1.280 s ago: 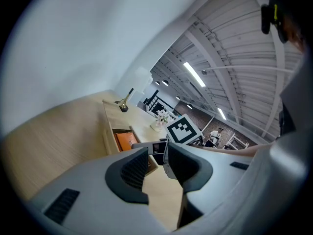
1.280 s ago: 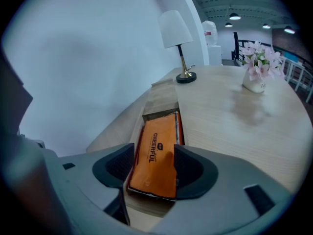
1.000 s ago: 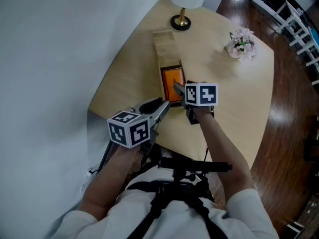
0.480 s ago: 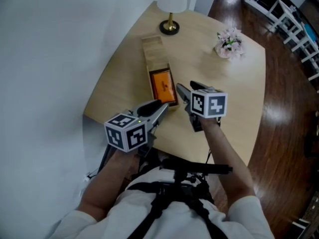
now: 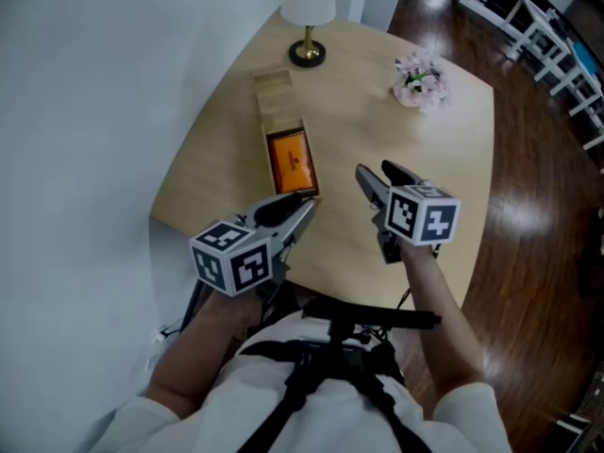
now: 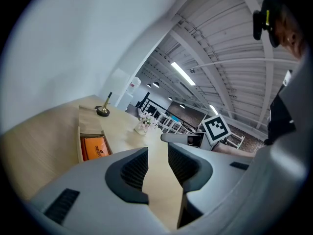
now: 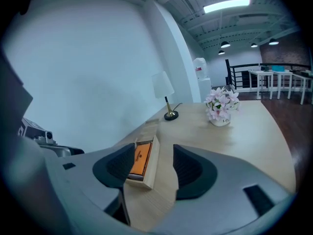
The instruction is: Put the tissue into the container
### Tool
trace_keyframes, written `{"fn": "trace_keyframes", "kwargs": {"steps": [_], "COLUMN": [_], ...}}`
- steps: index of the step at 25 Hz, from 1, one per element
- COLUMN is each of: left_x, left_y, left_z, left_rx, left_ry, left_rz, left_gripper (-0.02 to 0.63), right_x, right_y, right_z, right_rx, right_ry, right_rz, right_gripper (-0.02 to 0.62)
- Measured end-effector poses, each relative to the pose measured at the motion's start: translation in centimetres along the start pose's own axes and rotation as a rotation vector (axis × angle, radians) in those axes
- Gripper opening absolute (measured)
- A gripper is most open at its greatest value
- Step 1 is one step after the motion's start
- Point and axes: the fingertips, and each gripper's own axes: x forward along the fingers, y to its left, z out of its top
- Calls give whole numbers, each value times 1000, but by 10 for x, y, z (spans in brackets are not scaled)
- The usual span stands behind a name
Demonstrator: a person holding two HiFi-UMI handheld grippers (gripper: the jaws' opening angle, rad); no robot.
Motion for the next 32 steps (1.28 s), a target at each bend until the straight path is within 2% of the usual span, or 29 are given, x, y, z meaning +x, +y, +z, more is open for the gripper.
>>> {"fn": "trace_keyframes", "kwargs": {"steps": [18,24,32], "left_x": [14,13,9], "left_y": [-72,-84,-94], "left_z": [-7,-22,-35], "left_rx": [46,44,32], "left_ry": [2,23,33], "left_rz": [-59,-63,-50], "left_gripper": [129,130,129], "right_x": [-118,-150,-185], "right_y": [-49,-65,-85], "right_z": [-2,-17,-45], "right_rx": [41,31,89], "right_ry": [-133,-156,-163], "right_rz": [-18,-50,-81], "right_gripper": [259,259,259]}}
